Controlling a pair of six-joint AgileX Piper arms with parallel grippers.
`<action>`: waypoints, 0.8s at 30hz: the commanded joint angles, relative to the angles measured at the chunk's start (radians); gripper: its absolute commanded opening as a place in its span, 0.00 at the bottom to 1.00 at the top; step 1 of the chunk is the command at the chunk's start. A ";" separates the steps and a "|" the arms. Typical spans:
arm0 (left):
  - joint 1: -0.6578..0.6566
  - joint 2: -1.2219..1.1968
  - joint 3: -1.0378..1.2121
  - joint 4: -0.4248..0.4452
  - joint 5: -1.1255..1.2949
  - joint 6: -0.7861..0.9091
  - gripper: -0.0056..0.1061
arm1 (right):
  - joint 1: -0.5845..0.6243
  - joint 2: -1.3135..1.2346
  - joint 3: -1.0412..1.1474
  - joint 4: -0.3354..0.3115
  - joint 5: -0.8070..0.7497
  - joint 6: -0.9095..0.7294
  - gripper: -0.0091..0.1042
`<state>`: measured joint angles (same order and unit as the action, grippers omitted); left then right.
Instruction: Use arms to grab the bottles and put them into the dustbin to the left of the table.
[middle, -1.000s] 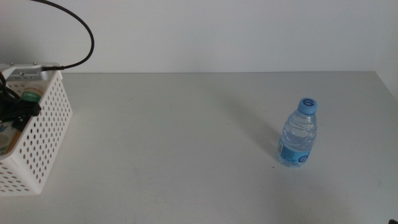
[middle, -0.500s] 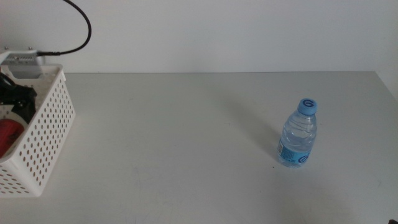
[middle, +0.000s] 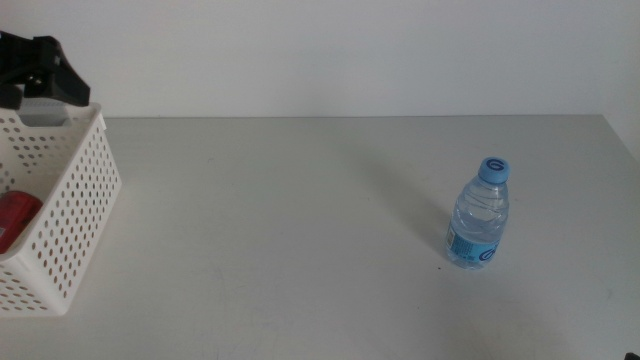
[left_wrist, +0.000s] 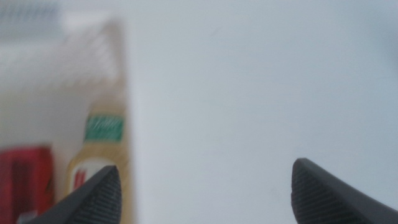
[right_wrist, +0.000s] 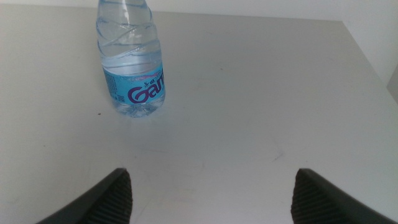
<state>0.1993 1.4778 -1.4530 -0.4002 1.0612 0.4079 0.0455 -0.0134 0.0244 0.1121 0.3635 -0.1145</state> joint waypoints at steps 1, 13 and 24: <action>-0.049 -0.140 0.063 -0.105 -0.149 0.098 0.89 | -0.006 -0.021 -0.005 -0.002 -0.065 -0.009 0.66; -0.288 -0.474 0.381 -0.201 -0.141 0.270 0.89 | -0.006 -0.021 -0.005 -0.002 -0.065 -0.009 0.66; -0.811 -0.612 0.465 0.294 -0.383 -0.098 0.89 | -0.006 -0.021 -0.005 -0.002 -0.065 -0.009 0.66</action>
<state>-0.5567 0.9005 -0.9775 -0.1846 0.7990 0.4333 0.0455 -0.0134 0.0244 0.1121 0.3635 -0.1145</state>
